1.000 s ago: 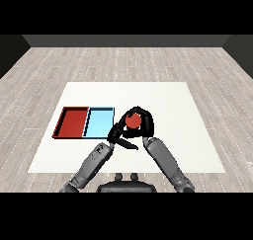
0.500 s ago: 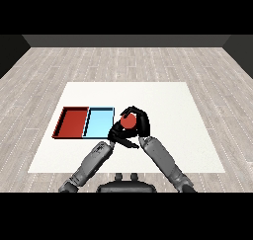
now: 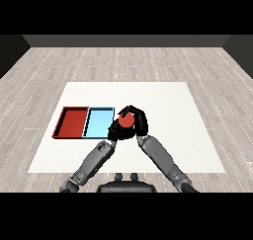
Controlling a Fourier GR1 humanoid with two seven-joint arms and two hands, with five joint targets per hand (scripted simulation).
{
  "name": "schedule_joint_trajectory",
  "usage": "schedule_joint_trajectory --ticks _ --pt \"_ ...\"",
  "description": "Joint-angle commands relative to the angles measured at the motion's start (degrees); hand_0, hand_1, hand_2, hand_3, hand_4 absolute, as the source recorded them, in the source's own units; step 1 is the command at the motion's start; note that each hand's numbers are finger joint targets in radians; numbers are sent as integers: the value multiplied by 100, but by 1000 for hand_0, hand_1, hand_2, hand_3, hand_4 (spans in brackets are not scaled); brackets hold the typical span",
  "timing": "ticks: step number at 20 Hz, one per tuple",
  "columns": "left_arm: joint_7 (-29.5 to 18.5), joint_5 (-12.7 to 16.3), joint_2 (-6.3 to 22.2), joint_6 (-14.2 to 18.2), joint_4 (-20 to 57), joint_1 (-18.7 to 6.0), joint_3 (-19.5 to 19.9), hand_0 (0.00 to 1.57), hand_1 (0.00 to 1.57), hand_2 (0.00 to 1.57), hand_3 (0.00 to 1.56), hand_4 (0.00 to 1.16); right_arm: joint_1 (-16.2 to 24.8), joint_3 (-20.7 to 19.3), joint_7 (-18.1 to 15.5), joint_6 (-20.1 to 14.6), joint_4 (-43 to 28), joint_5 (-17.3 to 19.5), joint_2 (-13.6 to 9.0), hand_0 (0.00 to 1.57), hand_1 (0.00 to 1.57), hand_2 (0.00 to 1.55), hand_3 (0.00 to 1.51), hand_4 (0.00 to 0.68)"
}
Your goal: Pick the red can and put it in the red box
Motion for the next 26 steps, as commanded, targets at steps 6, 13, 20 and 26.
schedule_joint_trajectory --ticks 6,13,20,26 --pt "140 -210 -46 222 -262 443 -88 1571 1571 1571 1498 1123 118 -145 161 177 -262 128 28 1571 1571 1470 1400 635" --pt "-288 76 -50 542 265 -56 -88 1571 1571 1571 1490 1131 214 273 -46 -105 -165 -69 38 1539 1539 1448 1380 538" --pt "14 -57 -50 607 -43 -45 -63 1571 1571 1571 1499 1127 254 105 648 360 -66 712 35 0 0 0 0 0" --pt "131 -458 5 566 -442 415 -78 1571 1571 1571 1502 1131 -135 -304 529 268 204 514 38 0 0 0 0 0"
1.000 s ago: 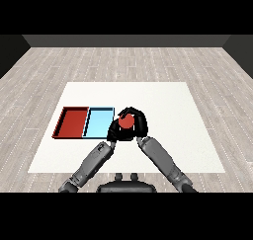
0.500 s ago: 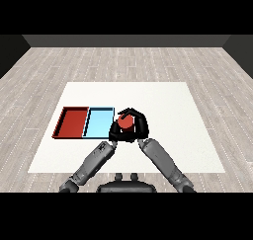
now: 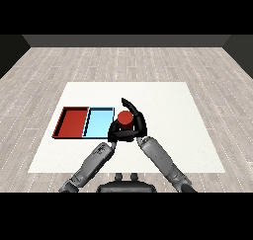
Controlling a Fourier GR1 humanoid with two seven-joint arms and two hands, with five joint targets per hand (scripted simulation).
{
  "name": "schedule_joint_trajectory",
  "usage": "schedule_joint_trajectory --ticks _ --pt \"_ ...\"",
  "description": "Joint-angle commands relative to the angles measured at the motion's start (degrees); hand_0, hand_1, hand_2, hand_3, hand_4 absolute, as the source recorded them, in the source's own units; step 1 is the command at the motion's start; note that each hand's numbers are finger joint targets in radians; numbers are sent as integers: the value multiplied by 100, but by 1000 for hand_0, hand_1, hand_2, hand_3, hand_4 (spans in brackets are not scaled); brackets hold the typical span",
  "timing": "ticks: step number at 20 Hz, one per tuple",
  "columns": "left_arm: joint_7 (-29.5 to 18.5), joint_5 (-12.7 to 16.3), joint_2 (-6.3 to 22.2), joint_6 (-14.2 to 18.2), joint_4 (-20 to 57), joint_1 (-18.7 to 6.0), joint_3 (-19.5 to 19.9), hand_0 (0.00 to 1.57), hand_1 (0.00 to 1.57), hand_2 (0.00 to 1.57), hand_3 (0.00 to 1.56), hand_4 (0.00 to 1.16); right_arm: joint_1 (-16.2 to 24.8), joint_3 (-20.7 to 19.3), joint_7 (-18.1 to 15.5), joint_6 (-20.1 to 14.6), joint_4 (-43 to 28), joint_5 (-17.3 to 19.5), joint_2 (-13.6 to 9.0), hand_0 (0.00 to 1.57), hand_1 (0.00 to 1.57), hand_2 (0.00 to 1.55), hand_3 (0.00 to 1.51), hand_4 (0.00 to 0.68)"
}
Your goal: Pick the red can and put it in the red box
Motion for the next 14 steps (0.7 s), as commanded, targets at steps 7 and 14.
schedule_joint_trajectory --ticks 7,14 --pt "-85 -238 -63 -77 -294 306 -3 1571 1571 1571 1496 1139 10 -497 343 25 -177 342 12 0 0 0 0 0" --pt "34 -248 -56 -558 -49 50 458 1571 1571 1571 1481 1140 690 -860 -53 482 -988 -197 -43 0 0 0 0 0"
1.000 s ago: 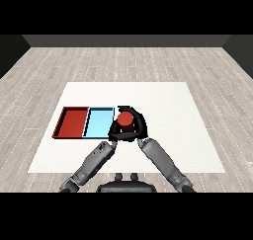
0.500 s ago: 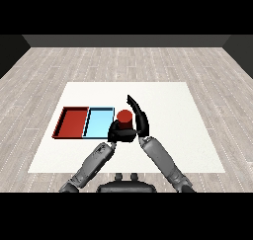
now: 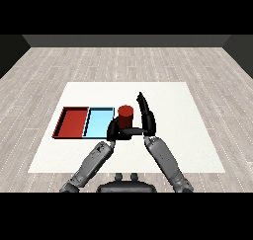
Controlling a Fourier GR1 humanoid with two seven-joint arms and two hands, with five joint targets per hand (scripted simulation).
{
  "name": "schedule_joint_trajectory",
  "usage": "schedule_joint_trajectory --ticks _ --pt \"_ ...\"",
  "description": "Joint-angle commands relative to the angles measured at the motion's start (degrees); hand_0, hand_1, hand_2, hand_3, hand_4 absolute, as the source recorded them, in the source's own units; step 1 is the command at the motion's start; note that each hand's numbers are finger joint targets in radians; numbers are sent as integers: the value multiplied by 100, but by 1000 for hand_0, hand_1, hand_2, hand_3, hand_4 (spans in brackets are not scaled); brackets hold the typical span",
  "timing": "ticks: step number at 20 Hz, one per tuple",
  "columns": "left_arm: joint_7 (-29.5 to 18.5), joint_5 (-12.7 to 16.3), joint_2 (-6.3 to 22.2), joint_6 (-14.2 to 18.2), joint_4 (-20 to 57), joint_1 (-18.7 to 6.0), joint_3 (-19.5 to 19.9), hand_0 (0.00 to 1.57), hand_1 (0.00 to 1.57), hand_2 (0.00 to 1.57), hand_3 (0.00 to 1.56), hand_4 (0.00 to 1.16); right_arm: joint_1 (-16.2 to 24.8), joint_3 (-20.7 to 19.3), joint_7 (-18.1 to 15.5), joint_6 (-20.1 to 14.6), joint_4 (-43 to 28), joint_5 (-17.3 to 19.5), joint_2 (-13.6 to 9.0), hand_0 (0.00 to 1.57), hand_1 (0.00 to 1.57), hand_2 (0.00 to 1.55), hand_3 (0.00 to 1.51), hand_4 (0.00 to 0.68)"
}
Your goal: Pick the red can and put it in the red box
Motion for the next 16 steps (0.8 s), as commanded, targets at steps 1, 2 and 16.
schedule_joint_trajectory --ticks 1,2,16 --pt "-219 -60 -6 -60 187 11 141 1571 1571 1571 1475 1137 -29 -386 274 215 -462 -93 -26 0 0 0 0 0" --pt "161 -367 137 111 -451 290 22 1571 1571 1571 1477 1136 497 -381 93 354 -813 -165 -326 0 0 0 0 0" --pt "633 -343 1284 -336 -224 -140 1468 1571 1571 1568 1462 1123 2569 -1915 -540 1249 -1817 -1139 -1282 0 0 0 0 0"
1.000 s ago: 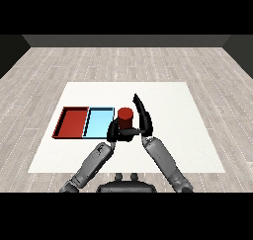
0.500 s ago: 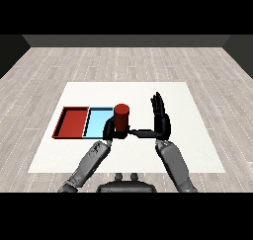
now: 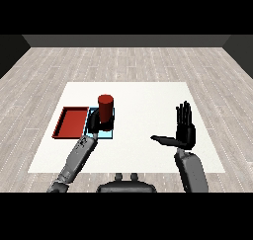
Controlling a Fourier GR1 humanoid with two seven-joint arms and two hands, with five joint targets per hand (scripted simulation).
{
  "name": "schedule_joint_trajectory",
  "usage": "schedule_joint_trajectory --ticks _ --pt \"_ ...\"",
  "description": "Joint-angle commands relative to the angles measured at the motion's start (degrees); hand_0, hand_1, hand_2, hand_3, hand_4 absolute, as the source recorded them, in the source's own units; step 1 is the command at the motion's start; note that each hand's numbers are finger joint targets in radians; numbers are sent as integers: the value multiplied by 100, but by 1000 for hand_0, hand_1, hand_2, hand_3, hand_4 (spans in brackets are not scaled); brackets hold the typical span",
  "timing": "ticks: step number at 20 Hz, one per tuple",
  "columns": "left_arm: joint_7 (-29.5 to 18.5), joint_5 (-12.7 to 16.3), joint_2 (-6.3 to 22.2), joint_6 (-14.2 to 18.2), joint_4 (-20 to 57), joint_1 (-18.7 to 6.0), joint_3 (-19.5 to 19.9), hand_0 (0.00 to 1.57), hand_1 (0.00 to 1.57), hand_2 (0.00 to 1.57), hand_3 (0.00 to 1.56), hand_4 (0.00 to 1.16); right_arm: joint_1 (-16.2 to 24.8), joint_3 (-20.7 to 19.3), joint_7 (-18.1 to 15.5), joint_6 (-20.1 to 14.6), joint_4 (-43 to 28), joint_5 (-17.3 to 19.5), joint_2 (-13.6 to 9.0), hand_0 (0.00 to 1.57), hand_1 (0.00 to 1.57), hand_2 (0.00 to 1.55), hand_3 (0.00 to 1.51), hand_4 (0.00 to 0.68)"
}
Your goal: Pick the red can and put it in the red box
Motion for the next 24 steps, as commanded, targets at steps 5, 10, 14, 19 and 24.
schedule_joint_trajectory --ticks 5,10,14,19,24 --pt "309 -112 1025 -187 1103 -492 1069 1571 1571 1571 1490 1133 1026 -485 -676 424 89 -331 -137 0 0 0 0 0" --pt "645 -427 1797 -202 1649 -207 1309 1571 1571 1568 1494 1136 666 -528 -618 377 570 -214 -97 0 0 0 0 0" --pt "343 -542 2169 -412 2855 -476 1662 1571 1571 1552 1479 1061 764 -616 -778 534 696 -421 -18 0 0 0 0 0" --pt "-185 -842 2023 -280 4552 -922 1841 1571 1571 1535 1429 1019 586 -422 -830 462 822 -23 11 0 0 0 0 0" --pt "-83 -1178 1859 -313 6146 -1814 1770 1519 1519 1451 1372 990 489 -304 -979 476 989 200 14 0 0 0 0 0"
